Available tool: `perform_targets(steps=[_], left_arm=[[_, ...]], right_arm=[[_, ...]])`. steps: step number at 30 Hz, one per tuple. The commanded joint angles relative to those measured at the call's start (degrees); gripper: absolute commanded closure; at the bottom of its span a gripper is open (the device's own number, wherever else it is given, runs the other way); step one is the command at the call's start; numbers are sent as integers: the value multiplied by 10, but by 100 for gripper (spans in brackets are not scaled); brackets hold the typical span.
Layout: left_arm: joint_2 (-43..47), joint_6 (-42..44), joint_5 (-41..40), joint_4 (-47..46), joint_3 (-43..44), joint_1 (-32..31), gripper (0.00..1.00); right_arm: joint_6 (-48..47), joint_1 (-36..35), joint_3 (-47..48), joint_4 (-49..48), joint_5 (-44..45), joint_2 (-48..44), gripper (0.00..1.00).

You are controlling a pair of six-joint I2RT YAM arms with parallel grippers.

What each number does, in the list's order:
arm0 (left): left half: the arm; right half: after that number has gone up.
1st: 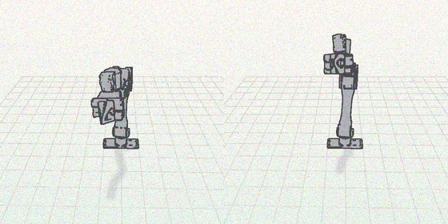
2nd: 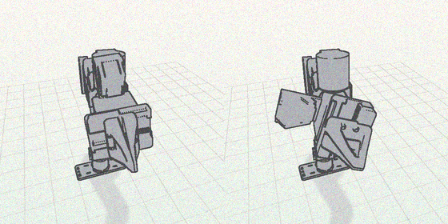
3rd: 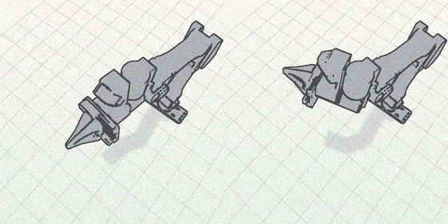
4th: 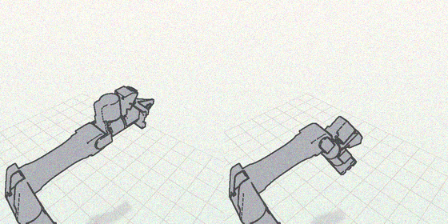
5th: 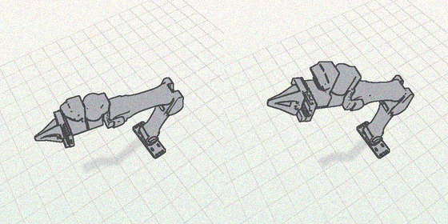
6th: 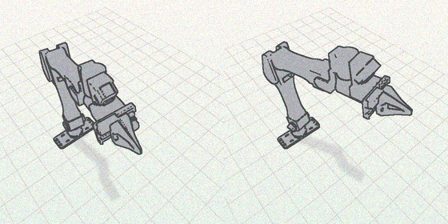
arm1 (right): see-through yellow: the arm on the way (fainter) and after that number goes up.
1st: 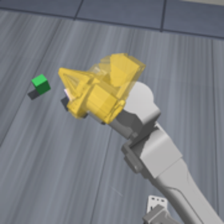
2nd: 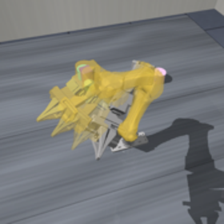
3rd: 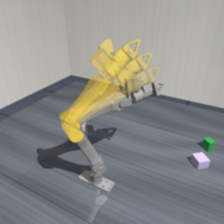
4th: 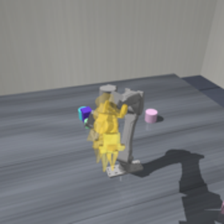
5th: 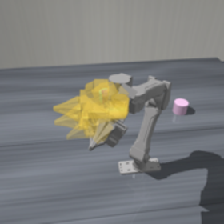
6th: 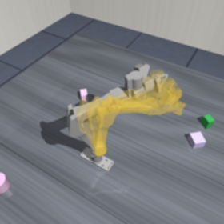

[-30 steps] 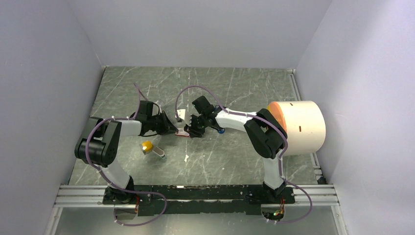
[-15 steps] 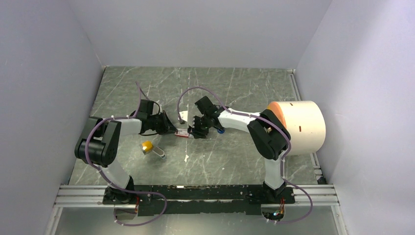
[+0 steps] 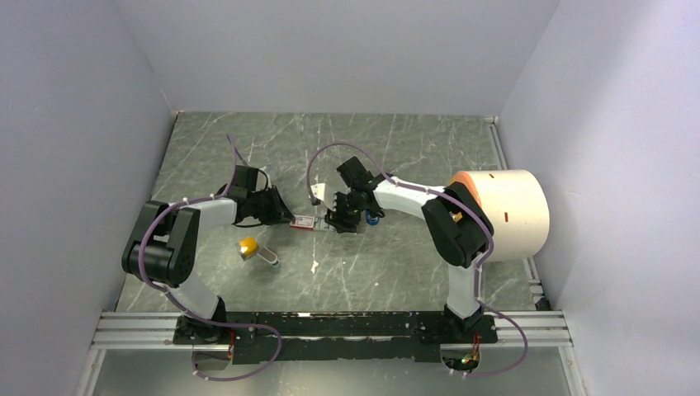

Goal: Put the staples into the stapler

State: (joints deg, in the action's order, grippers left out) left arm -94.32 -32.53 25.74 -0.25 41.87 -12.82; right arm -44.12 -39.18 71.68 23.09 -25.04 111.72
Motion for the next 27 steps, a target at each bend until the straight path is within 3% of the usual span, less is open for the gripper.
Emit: perform_targets(steps=[1,8,14,18,21,23,27], left_arm=[[20,10,-14,13,10,4,79],[11,-8,0,7,-2,4,46],[44,-14,-32,12,-9,4,31],[69,-19,-64,25,-11,3,28],[83,-26,-83,42,-10,1,30],[97,-34,-107,56,-13,-4,32],[119,-46,-136,65,-26,-22,37]], right_arm=[[-9,9,-11,52,12,17,43],[38,-13,-14,-7,-14,4,36],[235,3,-25,-109,22,-58,35],[358,-1,-83,-230,82,-152,34],[461,-3,-96,-261,153,-180,41],[533,-6,-88,-239,204,-181,41],[635,-12,1,-86,299,-128,41]])
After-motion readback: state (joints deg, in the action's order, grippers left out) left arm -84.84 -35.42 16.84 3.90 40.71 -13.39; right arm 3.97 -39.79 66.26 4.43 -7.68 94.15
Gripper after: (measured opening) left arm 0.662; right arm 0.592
